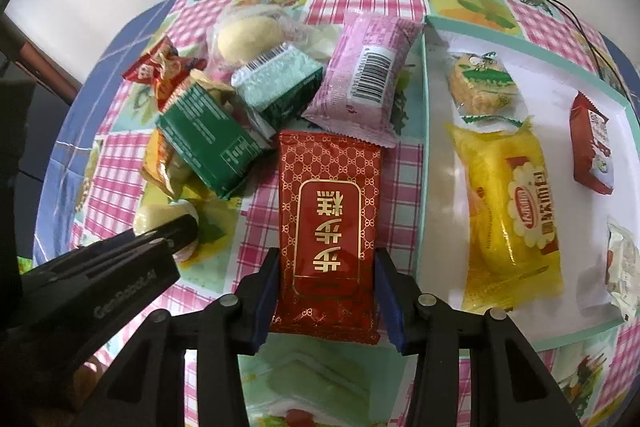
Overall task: Organize snacks
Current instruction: 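Close the right gripper on the red packet while the left grips the round bun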
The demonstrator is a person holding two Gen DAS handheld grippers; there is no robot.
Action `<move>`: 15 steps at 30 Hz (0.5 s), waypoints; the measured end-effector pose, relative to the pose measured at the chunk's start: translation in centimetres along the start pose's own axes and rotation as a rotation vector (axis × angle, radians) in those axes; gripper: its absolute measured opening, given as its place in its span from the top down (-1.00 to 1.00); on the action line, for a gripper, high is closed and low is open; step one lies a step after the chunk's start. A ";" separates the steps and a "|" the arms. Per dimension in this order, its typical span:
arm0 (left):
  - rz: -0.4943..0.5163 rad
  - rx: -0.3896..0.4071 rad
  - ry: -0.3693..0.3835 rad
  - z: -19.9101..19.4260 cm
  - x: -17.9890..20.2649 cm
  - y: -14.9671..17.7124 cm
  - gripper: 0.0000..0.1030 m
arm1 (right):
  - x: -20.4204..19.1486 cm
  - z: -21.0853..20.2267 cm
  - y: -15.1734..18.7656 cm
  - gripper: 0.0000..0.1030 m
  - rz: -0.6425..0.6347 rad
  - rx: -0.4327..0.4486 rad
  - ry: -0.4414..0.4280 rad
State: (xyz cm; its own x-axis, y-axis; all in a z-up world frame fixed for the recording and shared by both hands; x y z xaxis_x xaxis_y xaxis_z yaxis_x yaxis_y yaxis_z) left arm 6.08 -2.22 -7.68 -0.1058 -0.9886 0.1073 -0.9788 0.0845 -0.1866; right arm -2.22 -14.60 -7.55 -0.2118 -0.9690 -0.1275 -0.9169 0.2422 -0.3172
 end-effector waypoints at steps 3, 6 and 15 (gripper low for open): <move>0.000 0.017 0.012 -1.0 0.0 -0.2 0.24 | 0.1 -1.3 0.3 0.07 0.006 0.023 -0.010; -0.002 0.038 0.024 -2.0 0.0 -0.3 0.25 | 0.2 -2.5 0.3 0.07 0.008 0.049 -0.017; -0.006 0.101 0.061 -4.9 -0.2 -0.5 0.25 | 0.3 -5.1 0.0 0.07 0.035 0.117 -0.042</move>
Point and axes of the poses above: each gripper's, at about its wrist camera, not at the fingertips, and z roughly the way its jaws point, x to its right, y to its underside, the point moved 3 cm from there along z, roughly the way its jaws point, and after that the axes turned 9 degrees about -z, right-handed, at the moved point
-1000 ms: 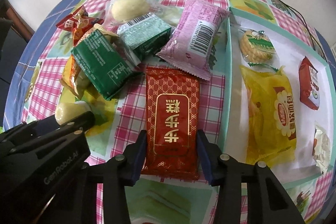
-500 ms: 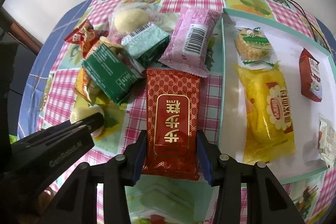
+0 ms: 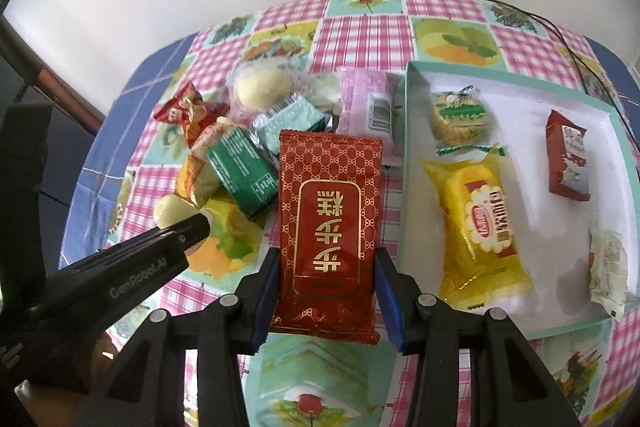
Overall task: Organize snacks
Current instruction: 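Close the right gripper on the red packet while the left grips the round bun, then carry the red packet and bun into the white tray and open both grippers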
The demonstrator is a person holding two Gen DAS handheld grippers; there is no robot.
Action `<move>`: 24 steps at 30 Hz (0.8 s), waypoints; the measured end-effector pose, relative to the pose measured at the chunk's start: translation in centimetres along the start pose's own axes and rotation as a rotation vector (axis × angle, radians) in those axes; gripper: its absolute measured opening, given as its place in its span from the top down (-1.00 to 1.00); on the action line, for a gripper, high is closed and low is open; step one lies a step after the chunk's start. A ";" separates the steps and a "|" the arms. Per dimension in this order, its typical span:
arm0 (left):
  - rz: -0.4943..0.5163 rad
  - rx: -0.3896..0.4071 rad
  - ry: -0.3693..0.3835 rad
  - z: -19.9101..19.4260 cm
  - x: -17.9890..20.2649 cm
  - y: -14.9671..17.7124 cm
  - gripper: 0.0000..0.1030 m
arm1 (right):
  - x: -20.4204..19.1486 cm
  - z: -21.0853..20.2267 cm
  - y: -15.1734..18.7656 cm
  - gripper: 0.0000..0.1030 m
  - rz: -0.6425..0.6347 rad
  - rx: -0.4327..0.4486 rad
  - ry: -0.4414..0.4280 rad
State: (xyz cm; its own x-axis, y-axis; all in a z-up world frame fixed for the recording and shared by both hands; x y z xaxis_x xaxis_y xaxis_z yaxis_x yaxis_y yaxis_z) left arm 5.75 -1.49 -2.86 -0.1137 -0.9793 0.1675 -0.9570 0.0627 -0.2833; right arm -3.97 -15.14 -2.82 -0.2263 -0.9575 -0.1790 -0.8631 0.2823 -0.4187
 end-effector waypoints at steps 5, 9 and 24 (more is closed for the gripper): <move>0.011 0.038 0.002 -0.9 1.1 0.0 0.25 | 0.4 -0.4 -0.1 0.07 0.009 0.012 -0.005; 0.025 0.045 0.000 -0.9 1.9 0.0 0.25 | 1.4 -0.2 -0.1 0.07 0.031 0.008 -0.002; 0.162 0.074 0.048 -1.7 8.6 1.4 0.25 | 10.7 -2.9 0.3 0.07 0.229 0.062 0.122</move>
Point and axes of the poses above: each gripper's, at about its wrist camera, not at the fingertips, and z roughly the way its jaws point, x to its right, y to its underside, the point moved 3 cm from there along z, roughly the way its jaws point, and after that the axes turned 9 degrees about -z, right-handed, at the moved point
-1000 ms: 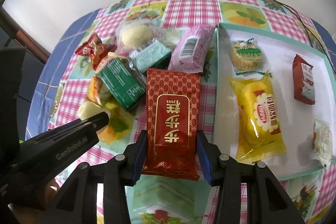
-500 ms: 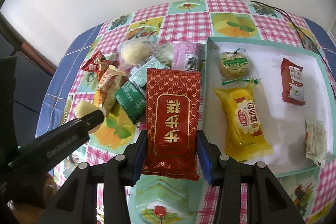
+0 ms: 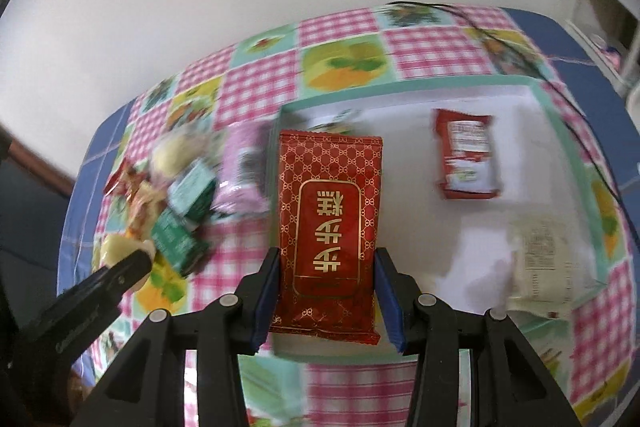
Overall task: Organize snacks
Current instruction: 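Carry the red packet and bun into the white tray and open both grippers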
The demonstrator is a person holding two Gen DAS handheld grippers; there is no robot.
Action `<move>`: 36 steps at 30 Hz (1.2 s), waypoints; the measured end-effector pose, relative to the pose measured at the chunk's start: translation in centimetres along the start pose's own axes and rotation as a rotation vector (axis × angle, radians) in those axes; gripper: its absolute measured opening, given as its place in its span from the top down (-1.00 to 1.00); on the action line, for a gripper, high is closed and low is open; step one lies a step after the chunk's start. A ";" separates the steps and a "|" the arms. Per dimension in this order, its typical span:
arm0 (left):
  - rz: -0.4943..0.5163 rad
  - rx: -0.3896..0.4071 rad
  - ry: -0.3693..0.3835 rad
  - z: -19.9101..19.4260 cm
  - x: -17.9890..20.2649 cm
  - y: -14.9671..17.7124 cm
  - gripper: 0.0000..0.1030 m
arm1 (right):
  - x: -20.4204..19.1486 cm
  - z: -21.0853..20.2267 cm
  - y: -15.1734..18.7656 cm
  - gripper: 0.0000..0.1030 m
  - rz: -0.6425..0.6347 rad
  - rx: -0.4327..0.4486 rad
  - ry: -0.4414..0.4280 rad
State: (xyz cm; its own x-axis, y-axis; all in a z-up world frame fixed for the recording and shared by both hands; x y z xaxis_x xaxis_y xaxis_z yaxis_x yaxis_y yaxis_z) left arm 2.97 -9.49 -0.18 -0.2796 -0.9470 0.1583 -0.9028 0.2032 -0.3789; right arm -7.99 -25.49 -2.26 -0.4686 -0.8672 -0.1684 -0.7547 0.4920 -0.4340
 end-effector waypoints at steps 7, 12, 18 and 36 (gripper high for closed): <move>0.108 0.039 0.042 -0.8 5.3 0.3 0.25 | 5.5 -1.0 -0.2 0.07 0.114 0.031 0.090; 0.196 0.070 0.068 -1.1 9.0 0.9 0.25 | 9.2 -1.4 -0.3 0.07 0.196 0.047 0.131; 0.288 0.090 0.084 -0.5 12.8 1.4 0.24 | 10.7 -1.4 -0.4 0.07 0.227 0.059 0.155; 0.399 0.082 0.058 4.0 17.2 2.2 0.24 | 12.5 1.2 -0.3 0.06 0.269 0.011 0.169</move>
Point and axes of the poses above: each gripper's, at about its wrist camera, not at the fingertips, and z roughly the way its jaws point, x to its right, y to its underside, the point moved 3 cm from there along z, roughly the way its jaws point, and after that the axes turned 9 degrees about -z, right-handed, at the moved point
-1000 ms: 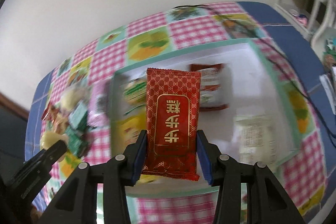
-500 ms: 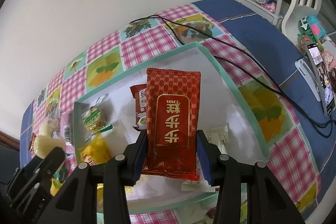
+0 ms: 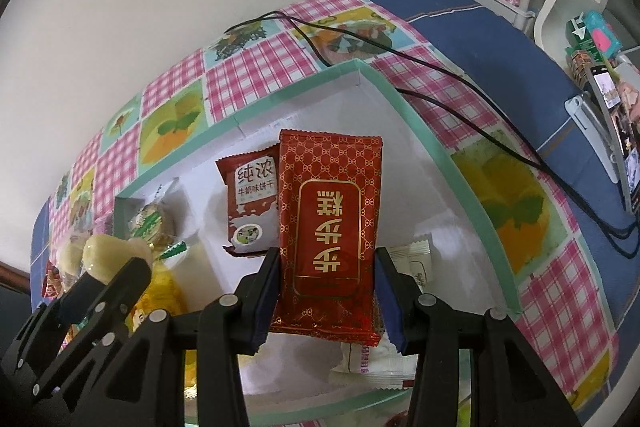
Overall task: Organize snacks
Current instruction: 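Carry the red packet and bun into the white tray and open both grippers, then move both grippers back over the remaining snack pile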
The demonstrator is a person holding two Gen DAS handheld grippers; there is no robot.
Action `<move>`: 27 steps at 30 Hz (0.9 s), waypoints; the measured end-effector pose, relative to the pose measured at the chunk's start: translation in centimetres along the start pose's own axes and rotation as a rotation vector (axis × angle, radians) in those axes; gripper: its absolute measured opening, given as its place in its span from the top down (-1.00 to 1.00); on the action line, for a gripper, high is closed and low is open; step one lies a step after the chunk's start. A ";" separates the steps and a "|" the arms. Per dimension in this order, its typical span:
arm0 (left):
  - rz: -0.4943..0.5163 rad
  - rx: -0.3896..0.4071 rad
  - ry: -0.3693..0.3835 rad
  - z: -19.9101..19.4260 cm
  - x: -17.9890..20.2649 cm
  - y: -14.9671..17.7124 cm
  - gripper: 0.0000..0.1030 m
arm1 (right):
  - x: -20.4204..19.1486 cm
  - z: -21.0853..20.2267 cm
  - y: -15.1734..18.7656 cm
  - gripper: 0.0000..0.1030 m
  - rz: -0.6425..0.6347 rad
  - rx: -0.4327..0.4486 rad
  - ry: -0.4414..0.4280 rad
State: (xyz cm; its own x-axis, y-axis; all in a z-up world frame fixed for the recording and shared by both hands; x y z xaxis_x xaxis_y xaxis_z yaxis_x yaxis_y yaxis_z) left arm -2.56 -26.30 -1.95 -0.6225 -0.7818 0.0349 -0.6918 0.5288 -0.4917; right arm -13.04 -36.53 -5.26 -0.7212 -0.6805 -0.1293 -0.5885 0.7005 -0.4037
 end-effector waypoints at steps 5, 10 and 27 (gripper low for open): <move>0.007 -0.026 0.001 0.4 0.2 0.3 0.23 | -0.2 -0.1 0.0 0.02 -0.002 -0.004 -0.001; 0.007 -0.023 0.008 -0.4 0.4 0.3 0.18 | -0.4 -0.5 -0.1 0.03 -0.013 0.002 0.001; -0.201 -0.085 -0.055 -1.7 -5.9 1.1 -0.22 | -1.5 -1.4 0.6 -0.41 -0.070 -0.021 0.000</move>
State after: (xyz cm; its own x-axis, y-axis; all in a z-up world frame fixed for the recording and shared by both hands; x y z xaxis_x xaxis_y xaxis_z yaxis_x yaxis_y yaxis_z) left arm -0.30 -20.52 -1.21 -0.4497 -0.8900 0.0760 -0.8298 0.3847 -0.4043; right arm -12.82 -34.74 -4.07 -0.6779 -0.7282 -0.1010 -0.6454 0.6553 -0.3925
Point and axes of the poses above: each gripper's, at about its wrist camera, not at the fingertips, and z roughly the way its jaws point, x to its right, y to its underside, the point moved 3 cm from there along z, roughly the way its jaws point, and after that the axes turned 9 degrees about -z, right-handed, at the moved point
